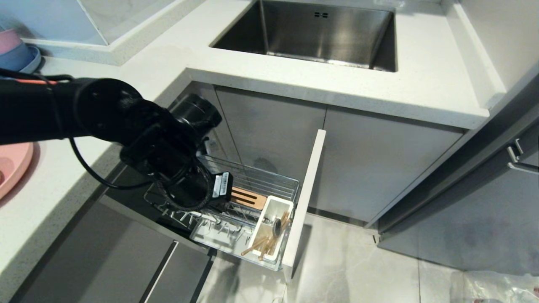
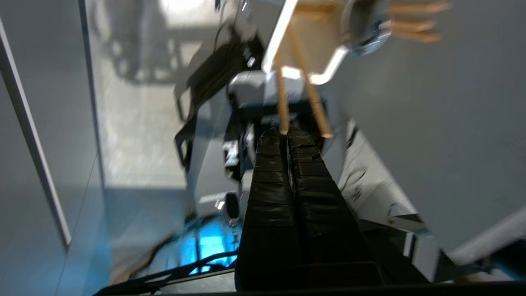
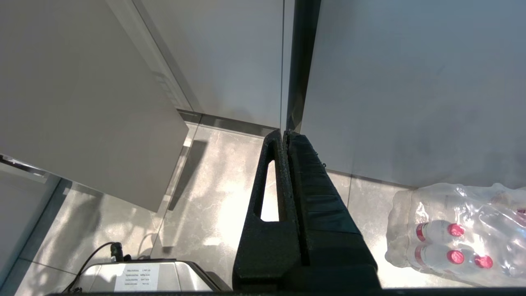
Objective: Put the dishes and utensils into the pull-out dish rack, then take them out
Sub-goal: Take the chopsticks out of the cupboard
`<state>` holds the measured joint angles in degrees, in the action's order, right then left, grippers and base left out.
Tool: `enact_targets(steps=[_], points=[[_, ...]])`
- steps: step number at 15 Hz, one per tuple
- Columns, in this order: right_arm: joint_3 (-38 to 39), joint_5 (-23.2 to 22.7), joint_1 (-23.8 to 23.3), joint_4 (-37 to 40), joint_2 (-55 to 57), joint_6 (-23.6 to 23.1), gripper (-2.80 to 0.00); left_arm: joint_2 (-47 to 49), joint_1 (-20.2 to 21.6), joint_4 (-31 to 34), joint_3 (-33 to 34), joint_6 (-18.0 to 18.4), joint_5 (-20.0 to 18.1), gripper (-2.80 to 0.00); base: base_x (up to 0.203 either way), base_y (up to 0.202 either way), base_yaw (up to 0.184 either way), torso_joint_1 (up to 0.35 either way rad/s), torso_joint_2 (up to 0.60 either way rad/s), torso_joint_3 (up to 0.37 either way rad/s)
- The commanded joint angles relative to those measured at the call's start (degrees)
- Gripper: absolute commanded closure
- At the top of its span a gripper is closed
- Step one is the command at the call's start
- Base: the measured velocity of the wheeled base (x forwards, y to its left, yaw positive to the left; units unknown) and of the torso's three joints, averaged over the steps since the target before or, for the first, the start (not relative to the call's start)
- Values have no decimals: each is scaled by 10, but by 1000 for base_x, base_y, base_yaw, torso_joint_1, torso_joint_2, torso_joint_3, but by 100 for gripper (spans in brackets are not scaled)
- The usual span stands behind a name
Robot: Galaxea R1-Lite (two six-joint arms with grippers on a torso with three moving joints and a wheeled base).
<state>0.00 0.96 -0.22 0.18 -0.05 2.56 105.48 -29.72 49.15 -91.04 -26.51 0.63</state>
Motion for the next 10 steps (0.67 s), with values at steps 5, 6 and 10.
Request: enact_targets(steps=[5, 6, 10], points=[[1, 0, 0, 0, 0, 1, 0, 156, -6, 14, -16, -4, 0, -280, 0, 0, 0, 0, 0, 0], [1, 0, 0, 0, 0, 0, 0, 160, -6, 24, -22, -5, -2, -280, 0, 0, 0, 0, 0, 0], [1, 0, 0, 0, 0, 0, 0, 179, -5, 39, -30, -6, -16, -280, 0, 0, 0, 0, 0, 0]])
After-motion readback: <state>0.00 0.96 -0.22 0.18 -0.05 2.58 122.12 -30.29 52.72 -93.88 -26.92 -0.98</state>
